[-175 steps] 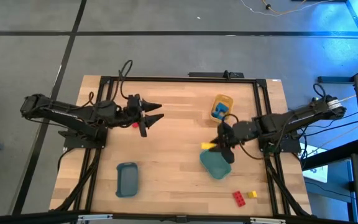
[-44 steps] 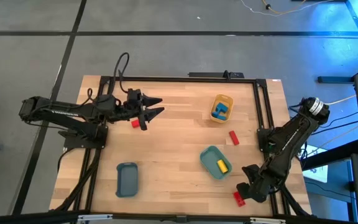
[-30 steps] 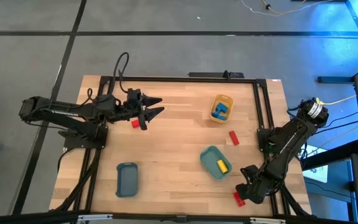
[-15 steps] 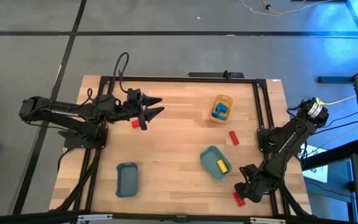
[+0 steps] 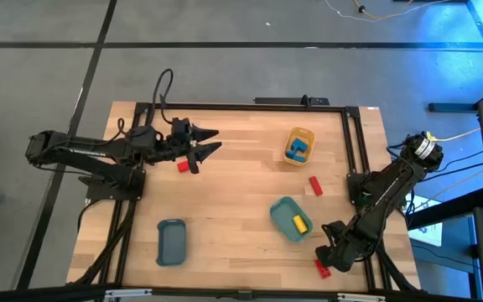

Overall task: Sort & place blocks by color
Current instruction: Put the yellow block into the green bin

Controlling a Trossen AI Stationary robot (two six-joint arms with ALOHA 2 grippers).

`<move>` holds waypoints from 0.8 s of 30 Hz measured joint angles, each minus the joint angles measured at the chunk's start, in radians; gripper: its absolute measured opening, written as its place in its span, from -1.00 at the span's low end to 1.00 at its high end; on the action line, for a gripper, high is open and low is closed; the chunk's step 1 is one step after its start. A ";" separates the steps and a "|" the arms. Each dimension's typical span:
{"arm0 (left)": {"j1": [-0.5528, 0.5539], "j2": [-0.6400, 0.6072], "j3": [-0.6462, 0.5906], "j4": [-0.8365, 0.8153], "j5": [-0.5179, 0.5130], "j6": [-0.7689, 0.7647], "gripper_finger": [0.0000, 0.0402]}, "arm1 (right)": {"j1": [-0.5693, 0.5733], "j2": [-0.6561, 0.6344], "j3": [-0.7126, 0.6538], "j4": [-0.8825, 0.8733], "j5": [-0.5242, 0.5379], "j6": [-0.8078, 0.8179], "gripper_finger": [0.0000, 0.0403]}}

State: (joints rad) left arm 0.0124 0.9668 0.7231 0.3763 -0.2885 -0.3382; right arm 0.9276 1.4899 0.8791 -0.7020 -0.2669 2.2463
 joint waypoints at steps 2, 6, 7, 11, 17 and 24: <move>0.005 0.000 0.000 0.000 0.010 0.000 0.15 | 0.000 0.000 0.000 0.006 -0.015 0.000 0.07; 0.010 0.000 0.000 0.000 0.017 -0.027 0.15 | 0.000 0.000 0.000 0.015 -0.024 0.000 0.07; 0.010 0.000 0.000 0.000 0.018 -0.037 0.15 | 0.000 0.000 0.000 0.020 -0.024 0.000 0.07; 0.010 0.000 0.000 0.000 0.017 -0.035 0.15 | 0.000 0.000 0.000 0.024 -0.004 -0.002 0.07; 0.010 0.000 0.000 0.000 0.017 -0.027 0.15 | 0.000 0.000 -0.001 0.010 0.008 -0.005 0.07; 0.011 0.000 0.000 0.000 0.017 -0.026 0.15 | 0.000 0.000 -0.001 0.003 -0.016 0.016 0.07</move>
State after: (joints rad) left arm 0.0232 0.9668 0.7231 0.3763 -0.2710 -0.3641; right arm 0.9276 1.4902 0.8783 -0.6991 -0.2832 2.2620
